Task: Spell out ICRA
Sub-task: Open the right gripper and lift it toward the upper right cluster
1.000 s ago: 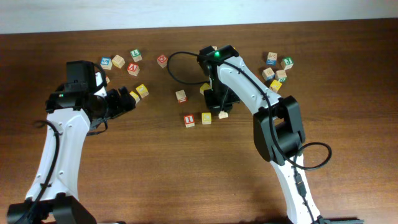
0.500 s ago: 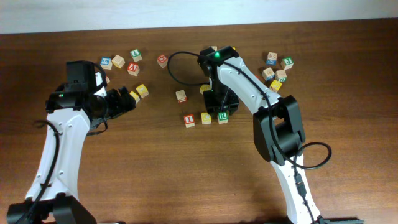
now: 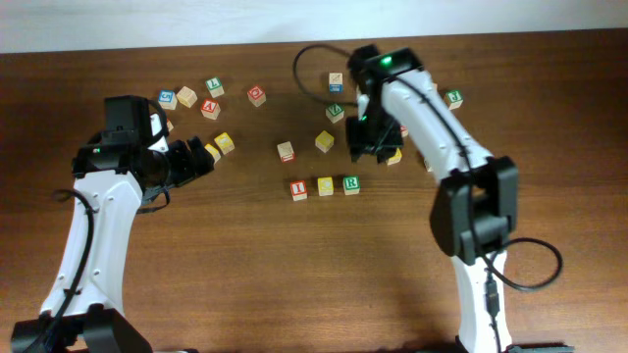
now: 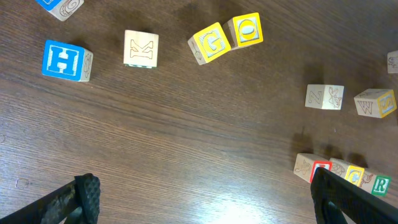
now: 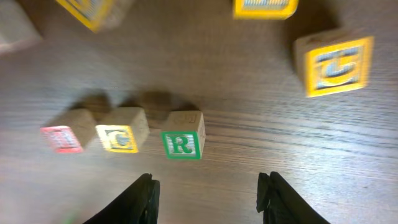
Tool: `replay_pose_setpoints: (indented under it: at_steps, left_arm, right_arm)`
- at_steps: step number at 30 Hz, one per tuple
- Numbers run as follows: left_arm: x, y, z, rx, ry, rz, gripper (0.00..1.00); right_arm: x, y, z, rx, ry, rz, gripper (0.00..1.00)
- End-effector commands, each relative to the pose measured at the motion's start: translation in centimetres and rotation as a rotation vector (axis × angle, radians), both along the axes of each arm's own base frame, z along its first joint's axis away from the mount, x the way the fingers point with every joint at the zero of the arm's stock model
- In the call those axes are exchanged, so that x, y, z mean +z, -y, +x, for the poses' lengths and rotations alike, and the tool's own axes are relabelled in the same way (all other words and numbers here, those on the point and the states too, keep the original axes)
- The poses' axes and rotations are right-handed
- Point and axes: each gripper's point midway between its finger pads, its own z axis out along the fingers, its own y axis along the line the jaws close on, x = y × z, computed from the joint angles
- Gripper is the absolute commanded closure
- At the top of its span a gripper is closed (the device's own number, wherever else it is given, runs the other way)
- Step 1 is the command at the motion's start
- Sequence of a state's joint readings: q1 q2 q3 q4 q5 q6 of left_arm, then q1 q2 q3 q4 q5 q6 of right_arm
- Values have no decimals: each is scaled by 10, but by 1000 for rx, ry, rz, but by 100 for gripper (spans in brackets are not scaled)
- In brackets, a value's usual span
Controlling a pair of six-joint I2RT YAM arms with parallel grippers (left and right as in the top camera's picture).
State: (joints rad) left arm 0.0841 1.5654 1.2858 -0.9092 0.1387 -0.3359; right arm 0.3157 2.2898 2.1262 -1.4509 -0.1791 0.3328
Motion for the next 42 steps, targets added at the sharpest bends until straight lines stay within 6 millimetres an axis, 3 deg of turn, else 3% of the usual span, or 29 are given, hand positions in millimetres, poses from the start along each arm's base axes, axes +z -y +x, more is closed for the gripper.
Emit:
replay_pose_setpoints:
  at_steps: [1, 4, 8, 11, 14, 19, 22, 24, 26, 28, 31, 36, 42]
  left_arm:
    - [-1, 0, 1, -16, -2, 9, 1]
    - [-1, 0, 1, -16, -2, 9, 1]
    - [-1, 1, -1, -17, -9, 6, 1]
    - [-2, 2, -1, -18, -12, 0, 1]
    - [-3, 7, -6, 1, -34, -38, 1]
    - [-5, 19, -20, -16, -93, -103, 1]
    - [-6, 19, -22, -15, -102, -105, 1]
    - [-6, 19, -22, 25, -107, -118, 1]
    - [-6, 19, -22, 44, -109, -126, 1]
    - [-6, 19, -22, 43, -110, -126, 1]
    - [-5, 23, -22, 36, -108, -144, 1]
    - [-4, 50, -22, -44, -106, -152, 1]
    - [-4, 65, -15, -103, -66, -54, 1]
  right_arm:
    - [73, 14, 20, -67, 150, 149, 46]
    - [128, 40, 20, -107, 278, 170, 38]
    - [206, 83, -15, -137, 458, 119, 38]
    - [233, 111, -50, -163, 504, -13, 33]
    - [242, 117, -78, -163, 490, -37, 29]
    - [234, 105, -89, -117, 461, -27, 28]
    - [210, 85, -96, -37, 388, -41, 28]
    - [196, 75, -90, -11, 386, -40, 27]
    - [185, 72, -86, -4, 374, -42, 22]
    - [176, 71, -82, -4, 361, -45, 2]
    - [167, 68, -78, -3, 345, -41, 2]
    - [159, 50, -67, 4, 331, 46, 1]
    - [147, 44, -56, 5, 316, 56, 2]
